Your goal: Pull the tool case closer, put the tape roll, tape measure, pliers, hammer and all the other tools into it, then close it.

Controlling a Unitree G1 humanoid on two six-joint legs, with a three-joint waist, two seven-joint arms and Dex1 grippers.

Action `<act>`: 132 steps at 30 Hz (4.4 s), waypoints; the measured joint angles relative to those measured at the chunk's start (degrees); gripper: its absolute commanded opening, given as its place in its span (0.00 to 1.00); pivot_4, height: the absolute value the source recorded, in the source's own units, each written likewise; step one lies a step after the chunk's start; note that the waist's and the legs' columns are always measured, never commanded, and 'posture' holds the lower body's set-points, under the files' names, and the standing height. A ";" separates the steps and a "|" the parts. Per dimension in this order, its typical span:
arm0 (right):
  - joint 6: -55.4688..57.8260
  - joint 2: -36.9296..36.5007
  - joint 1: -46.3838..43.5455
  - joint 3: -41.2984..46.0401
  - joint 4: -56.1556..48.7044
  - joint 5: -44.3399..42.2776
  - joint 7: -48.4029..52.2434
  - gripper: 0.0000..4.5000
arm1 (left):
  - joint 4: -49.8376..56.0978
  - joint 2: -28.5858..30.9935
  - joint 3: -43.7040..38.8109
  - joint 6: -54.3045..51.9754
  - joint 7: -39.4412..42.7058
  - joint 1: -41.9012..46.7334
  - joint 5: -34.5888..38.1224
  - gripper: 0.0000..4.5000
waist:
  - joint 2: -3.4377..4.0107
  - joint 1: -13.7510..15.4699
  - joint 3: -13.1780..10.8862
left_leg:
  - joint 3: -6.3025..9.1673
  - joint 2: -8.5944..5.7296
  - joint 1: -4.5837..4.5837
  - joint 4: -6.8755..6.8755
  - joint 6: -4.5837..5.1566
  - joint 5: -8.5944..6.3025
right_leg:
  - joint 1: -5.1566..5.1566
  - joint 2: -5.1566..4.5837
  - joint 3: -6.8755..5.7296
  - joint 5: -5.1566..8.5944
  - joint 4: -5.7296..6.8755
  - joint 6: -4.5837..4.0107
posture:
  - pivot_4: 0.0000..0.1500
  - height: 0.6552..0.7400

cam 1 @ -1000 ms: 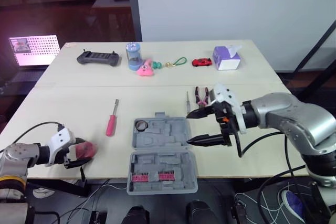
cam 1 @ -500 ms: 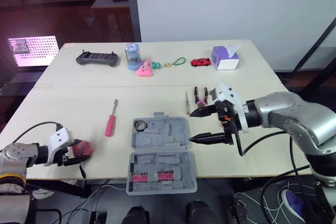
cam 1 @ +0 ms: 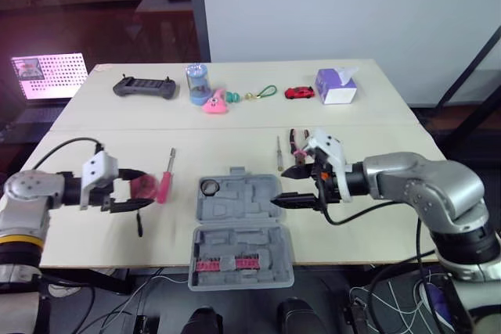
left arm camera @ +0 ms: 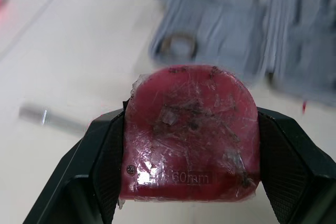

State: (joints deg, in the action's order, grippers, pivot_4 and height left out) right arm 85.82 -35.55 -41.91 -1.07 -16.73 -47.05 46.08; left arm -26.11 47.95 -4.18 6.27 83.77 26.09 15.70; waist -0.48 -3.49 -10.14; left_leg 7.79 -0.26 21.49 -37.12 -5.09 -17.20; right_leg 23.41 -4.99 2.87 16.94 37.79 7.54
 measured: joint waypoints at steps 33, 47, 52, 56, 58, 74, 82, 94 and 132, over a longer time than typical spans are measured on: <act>-4.48 24.51 -2.25 4.63 37.15 -56.05 -69.62 0.70 | 20.26 -10.65 10.91 -11.61 -5.32 1.23 0.58 0.66 | 0.03 -0.78 0.00 | 0.02 0.00 -0.01 -0.01 0.01 0.00 | 0.07 0.02 0.00 0.00 0.17 0.00 | 1.00 1.00; -8.98 21.07 -1.09 -0.96 36.99 -63.66 -73.86 0.10 | 19.36 -12.10 11.55 -12.55 -6.76 1.91 1.04 1.00 | 0.03 -0.77 0.00 | 0.02 0.00 0.00 -0.01 0.01 0.00 | 0.07 0.03 0.01 0.01 0.17 0.00 | 1.00 1.00; -7.67 15.93 -0.88 -1.03 36.74 -64.18 -71.00 0.10 | 19.90 -11.02 10.24 -14.80 -6.73 1.51 3.26 1.00 | 0.03 -0.66 0.00 | 0.02 0.00 0.01 -0.02 0.01 0.00 | 0.06 0.02 0.01 0.01 0.15 0.00 | 1.00 1.00; -5.47 7.19 -0.12 -0.87 36.72 -64.17 -67.64 0.10 | 22.22 -6.70 5.35 -16.84 -6.88 -1.32 5.60 1.00 | 0.03 -0.63 0.00 | 0.02 0.00 0.02 0.00 0.03 -0.01 | 0.06 0.02 0.01 0.01 0.10 -0.01 | 1.00 1.00; -4.14 3.70 0.41 -0.88 36.73 -63.83 -65.82 0.10 | 24.22 -5.32 3.92 -18.13 -7.18 -3.56 6.84 1.00 | 0.05 -0.67 -0.01 | 0.01 0.00 0.02 0.01 0.05 -0.02 | 0.06 0.03 0.03 0.01 0.09 -0.01 | 1.00 1.00; -14.52 -12.55 15.77 1.67 21.79 -26.90 -27.68 0.10 | 41.64 0.57 -10.79 -27.15 -12.57 -28.14 15.93 1.00 | 0.06 -0.07 -0.03 | -0.08 0.01 0.02 -0.01 0.14 -0.07 | -0.06 0.02 0.04 0.02 -0.21 0.01 | 1.00 1.00; -15.77 -8.68 13.92 1.36 31.01 -15.80 -14.85 0.10 | 44.77 -1.01 -10.84 -27.35 -16.41 -29.97 16.94 1.00 | 0.06 0.30 -0.03 | -0.10 0.02 0.00 0.00 0.13 -0.07 | -0.09 0.02 0.05 0.01 -0.25 0.00 | 1.00 1.00; -17.49 -4.21 9.99 0.80 37.60 -2.66 -6.51 0.10 | 44.90 -1.04 -10.68 -28.25 -18.00 -29.93 17.51 1.00 | 0.07 0.93 -0.04 | -0.12 0.02 0.00 0.00 0.13 -0.07 | -0.09 0.02 0.05 0.01 -0.26 0.00 | 1.00 1.00; -6.89 -14.52 23.55 10.08 23.69 1.98 4.15 0.98 | 42.39 -1.49 -5.52 -25.80 -15.08 -27.12 17.31 1.00 | 0.15 1.35 -0.06 | -0.14 0.01 -0.03 -0.01 0.14 -0.08 | -0.23 0.00 0.04 0.01 -0.39 0.01 | 1.00 1.00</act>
State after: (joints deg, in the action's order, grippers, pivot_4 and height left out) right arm 78.93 -50.07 -18.36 9.01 6.96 -45.07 50.24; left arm 16.28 46.46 -9.70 -19.53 68.69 -1.04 33.01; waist -0.33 -2.14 -10.21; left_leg 7.65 -0.24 21.45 -37.13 -4.95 -17.28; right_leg 23.18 -4.99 2.90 16.94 37.40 7.55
